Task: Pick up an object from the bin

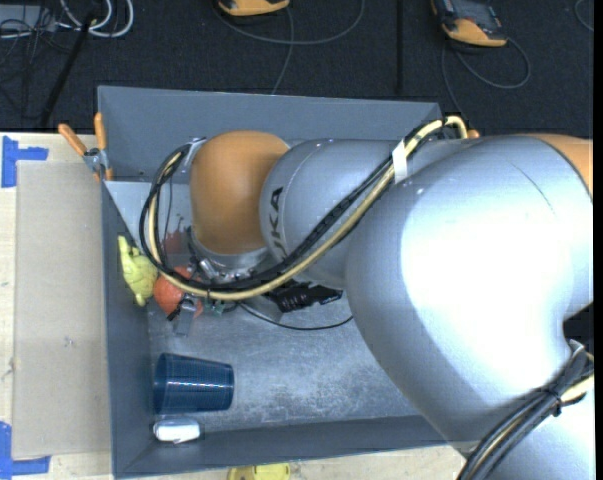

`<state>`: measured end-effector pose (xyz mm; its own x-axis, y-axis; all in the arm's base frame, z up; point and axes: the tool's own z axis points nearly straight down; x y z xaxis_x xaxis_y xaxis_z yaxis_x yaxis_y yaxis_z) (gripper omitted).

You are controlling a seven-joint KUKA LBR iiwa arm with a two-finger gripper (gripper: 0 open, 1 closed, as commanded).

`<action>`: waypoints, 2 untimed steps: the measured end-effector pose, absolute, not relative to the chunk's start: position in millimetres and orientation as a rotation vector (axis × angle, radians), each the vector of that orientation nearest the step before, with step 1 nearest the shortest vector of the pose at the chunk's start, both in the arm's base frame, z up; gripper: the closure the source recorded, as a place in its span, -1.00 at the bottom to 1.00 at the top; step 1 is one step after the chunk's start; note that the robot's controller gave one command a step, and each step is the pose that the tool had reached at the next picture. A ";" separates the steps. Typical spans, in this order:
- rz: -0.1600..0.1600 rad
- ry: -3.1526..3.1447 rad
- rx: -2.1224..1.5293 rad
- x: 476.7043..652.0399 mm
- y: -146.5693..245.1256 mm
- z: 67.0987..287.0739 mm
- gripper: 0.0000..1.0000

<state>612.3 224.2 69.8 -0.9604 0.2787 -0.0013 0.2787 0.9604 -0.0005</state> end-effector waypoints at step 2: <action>-0.002 3.111 0.443 611.6 223.9 72.6 1.00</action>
Offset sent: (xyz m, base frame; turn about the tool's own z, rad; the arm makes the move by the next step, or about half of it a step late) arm 0.0000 -0.0001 0.0209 0.0000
